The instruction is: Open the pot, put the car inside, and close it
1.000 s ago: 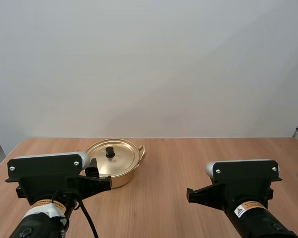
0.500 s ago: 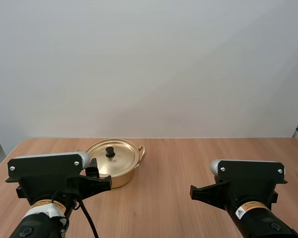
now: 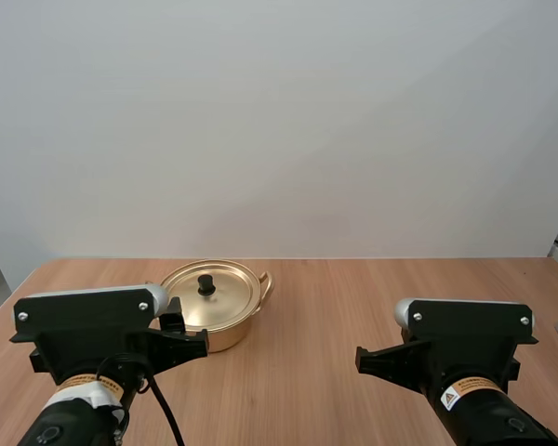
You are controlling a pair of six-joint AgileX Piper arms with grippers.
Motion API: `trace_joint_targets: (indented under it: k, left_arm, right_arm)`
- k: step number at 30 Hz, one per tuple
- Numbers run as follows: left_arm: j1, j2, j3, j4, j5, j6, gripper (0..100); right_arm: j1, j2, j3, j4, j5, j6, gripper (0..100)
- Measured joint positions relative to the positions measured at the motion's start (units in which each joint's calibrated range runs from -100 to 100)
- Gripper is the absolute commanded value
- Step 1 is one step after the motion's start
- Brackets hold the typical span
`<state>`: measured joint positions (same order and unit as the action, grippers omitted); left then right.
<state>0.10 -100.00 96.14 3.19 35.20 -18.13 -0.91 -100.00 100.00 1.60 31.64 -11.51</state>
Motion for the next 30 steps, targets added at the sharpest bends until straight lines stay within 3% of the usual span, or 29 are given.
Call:
trace_joint_targets:
  k: [1,2,7,30]
  left_arm:
    - [0.00,0.00,0.00,0.00,0.00,0.00,100]
    - [0.00,0.00,0.00,0.00,0.00,-0.13,90]
    - [0.00,0.00,0.00,0.12,0.00,-0.13,0]
    - [0.00,0.00,0.00,0.12,-1.17,0.06,0]
  right_arm:
    - [0.00,0.00,0.00,0.00,0.00,0.00,0]
    - [0.00,0.00,0.00,0.00,0.00,0.00,0]
    - [0.00,0.00,0.00,0.00,0.00,0.00,0]
    - [0.00,0.00,0.00,0.12,0.00,0.00,0]
